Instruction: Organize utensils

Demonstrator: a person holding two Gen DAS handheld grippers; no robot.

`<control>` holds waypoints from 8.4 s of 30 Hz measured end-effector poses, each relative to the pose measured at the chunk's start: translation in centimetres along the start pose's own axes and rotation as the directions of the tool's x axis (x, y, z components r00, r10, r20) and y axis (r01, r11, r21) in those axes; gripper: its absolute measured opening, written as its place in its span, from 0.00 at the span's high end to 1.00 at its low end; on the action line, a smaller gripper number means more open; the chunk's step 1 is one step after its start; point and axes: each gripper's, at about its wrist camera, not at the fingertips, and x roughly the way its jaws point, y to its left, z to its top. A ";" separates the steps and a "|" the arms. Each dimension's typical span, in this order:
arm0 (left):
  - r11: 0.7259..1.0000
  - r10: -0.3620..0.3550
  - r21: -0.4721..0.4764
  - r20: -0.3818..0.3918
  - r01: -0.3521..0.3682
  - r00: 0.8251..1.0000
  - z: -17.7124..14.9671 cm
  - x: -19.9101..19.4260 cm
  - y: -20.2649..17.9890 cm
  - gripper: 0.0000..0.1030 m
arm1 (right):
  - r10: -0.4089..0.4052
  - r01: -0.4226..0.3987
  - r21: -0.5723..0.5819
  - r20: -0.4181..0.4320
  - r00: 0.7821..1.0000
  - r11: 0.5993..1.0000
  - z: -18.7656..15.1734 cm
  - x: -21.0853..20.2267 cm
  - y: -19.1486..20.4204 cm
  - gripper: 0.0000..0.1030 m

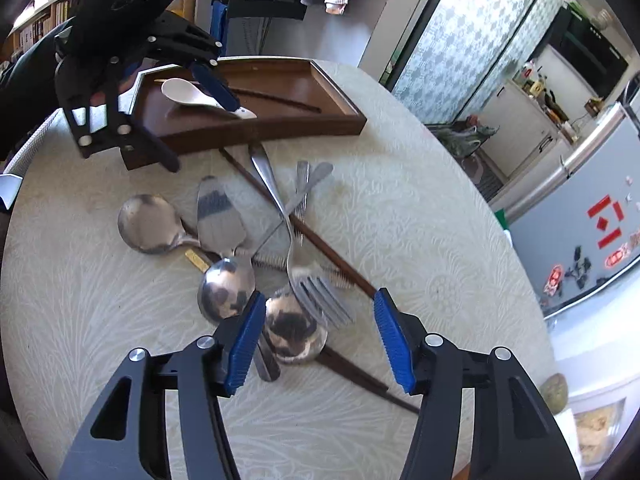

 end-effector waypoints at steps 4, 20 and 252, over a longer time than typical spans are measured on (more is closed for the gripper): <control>1.000 0.004 0.018 -0.030 -0.004 1.000 0.8 1.8 0.7 0.39 | 0.030 -0.029 0.056 -0.023 0.999 0.998 -1.0 0.7 -1.1 0.57; 0.999 -0.015 0.050 -0.086 0.020 0.996 1.1 4.8 1.9 0.55 | 0.172 -0.170 0.511 0.045 0.984 0.843 -2.5 2.4 -5.3 0.65; 0.989 0.144 -0.018 -0.040 -0.145 0.989 -7.9 -7.8 6.6 0.42 | 0.205 -0.197 -0.092 0.086 0.975 0.976 15.2 2.9 10.3 0.95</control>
